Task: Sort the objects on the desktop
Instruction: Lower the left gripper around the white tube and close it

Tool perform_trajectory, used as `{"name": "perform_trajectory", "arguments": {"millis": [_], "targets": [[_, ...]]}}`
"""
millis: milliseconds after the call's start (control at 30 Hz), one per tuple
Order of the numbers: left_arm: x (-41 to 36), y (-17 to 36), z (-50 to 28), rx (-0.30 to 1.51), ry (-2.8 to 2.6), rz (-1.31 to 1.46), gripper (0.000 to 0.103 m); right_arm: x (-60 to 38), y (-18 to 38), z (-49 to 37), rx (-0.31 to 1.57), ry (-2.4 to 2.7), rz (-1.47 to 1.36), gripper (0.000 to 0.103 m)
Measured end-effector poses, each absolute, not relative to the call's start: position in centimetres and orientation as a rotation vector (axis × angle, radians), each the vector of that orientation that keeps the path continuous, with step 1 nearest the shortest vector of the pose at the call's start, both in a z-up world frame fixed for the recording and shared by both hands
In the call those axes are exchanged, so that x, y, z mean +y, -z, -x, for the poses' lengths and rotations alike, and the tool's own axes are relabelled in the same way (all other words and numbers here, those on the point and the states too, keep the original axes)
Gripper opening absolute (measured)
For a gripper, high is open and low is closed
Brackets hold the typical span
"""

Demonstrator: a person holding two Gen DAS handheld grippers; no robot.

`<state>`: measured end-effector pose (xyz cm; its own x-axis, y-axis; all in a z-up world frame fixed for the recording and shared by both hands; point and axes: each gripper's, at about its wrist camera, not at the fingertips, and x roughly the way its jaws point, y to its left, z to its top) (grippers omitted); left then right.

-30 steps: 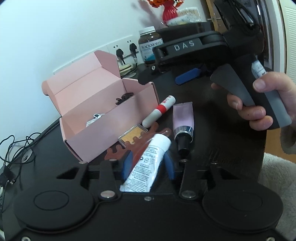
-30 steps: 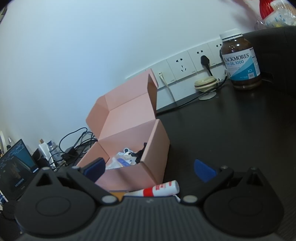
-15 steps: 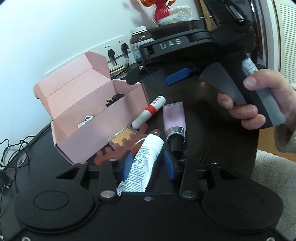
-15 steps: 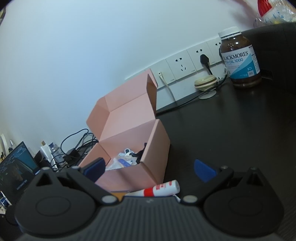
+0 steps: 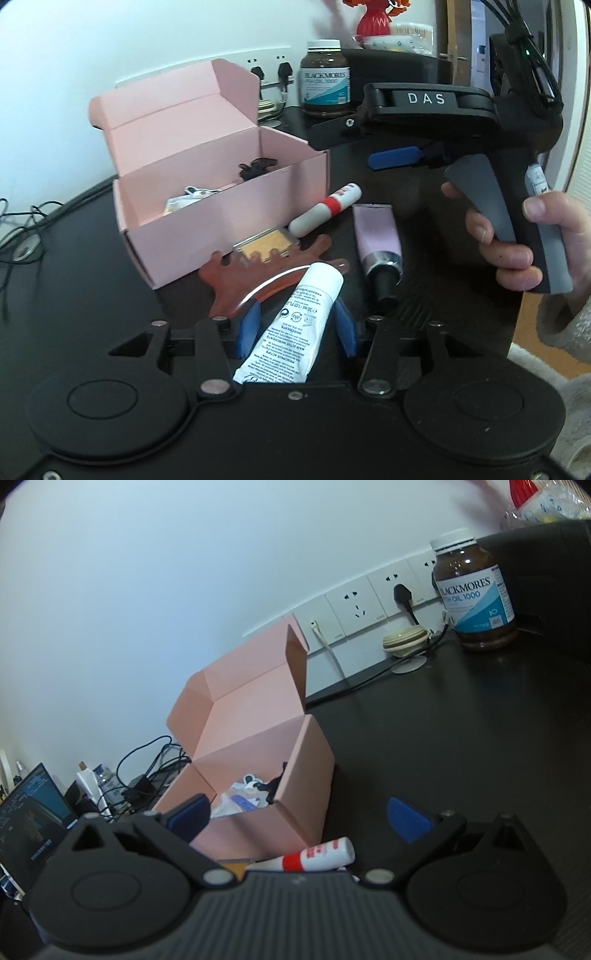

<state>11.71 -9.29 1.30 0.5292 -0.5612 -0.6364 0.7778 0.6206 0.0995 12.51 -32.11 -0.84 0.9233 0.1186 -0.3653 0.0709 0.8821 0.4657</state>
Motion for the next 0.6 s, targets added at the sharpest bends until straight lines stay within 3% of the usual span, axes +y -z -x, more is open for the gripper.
{"name": "perform_trajectory", "arguments": {"millis": [600], "targets": [[-9.6, -1.1, -12.6, 0.618, 0.845, -0.331, 0.045, -32.2, 0.9, -12.5, 0.398, -0.017, -0.502, 0.102]]}}
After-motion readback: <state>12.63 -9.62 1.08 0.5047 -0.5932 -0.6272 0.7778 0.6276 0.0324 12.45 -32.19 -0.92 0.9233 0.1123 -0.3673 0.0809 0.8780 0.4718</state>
